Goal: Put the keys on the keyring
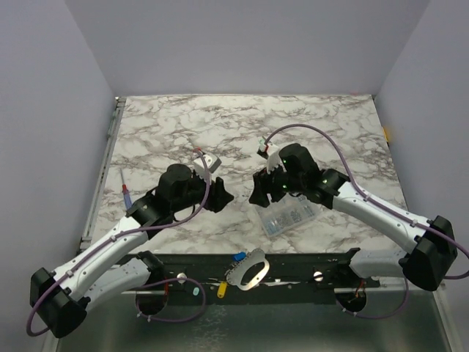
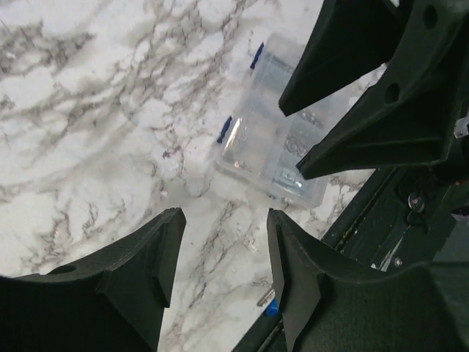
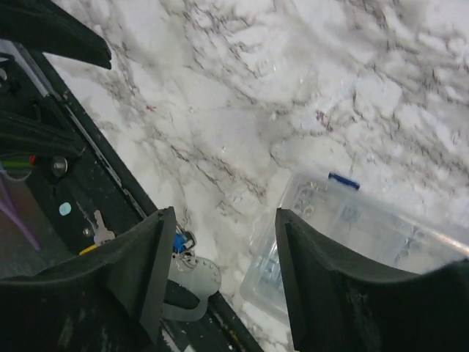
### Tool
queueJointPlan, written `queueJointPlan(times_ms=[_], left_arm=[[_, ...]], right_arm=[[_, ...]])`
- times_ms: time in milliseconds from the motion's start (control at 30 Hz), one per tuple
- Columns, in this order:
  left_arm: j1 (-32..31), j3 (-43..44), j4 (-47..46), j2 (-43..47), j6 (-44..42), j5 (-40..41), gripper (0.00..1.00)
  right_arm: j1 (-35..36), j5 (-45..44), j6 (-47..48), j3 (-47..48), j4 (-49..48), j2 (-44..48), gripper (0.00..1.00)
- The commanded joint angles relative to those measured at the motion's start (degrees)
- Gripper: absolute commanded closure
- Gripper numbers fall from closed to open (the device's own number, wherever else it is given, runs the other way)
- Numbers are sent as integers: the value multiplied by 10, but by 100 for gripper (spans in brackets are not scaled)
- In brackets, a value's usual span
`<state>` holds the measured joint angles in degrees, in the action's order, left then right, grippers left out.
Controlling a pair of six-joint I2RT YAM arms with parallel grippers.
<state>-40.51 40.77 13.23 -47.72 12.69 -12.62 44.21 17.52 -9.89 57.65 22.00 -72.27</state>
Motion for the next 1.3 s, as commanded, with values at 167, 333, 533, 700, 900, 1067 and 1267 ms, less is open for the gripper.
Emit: queueJointPlan(times_ms=[167,333,533,700,900,1067,1267], left_arm=[[-151,-36,32,-69,64,116,40],[-279,-55,-16,-123,-2,201,34],[-322,-90,-89,-149,-119,184,35],[-332,-87,-106,-175,-161,147,38],[-373,-40,-82,-277,-186,191,40],[-425,52,25,-377,-196,243,40],[-429,57,41,-381,-200,243,44]], right_arm=[[1,-293,-107,0,85,48,16],[-38,-342,-79,23,63,79,7],[-92,-339,-45,34,53,90,6],[-127,-299,-39,16,37,114,6],[-134,-270,-41,9,25,114,6],[-135,-258,-37,4,25,118,6],[-137,-240,-37,-1,19,124,5]])
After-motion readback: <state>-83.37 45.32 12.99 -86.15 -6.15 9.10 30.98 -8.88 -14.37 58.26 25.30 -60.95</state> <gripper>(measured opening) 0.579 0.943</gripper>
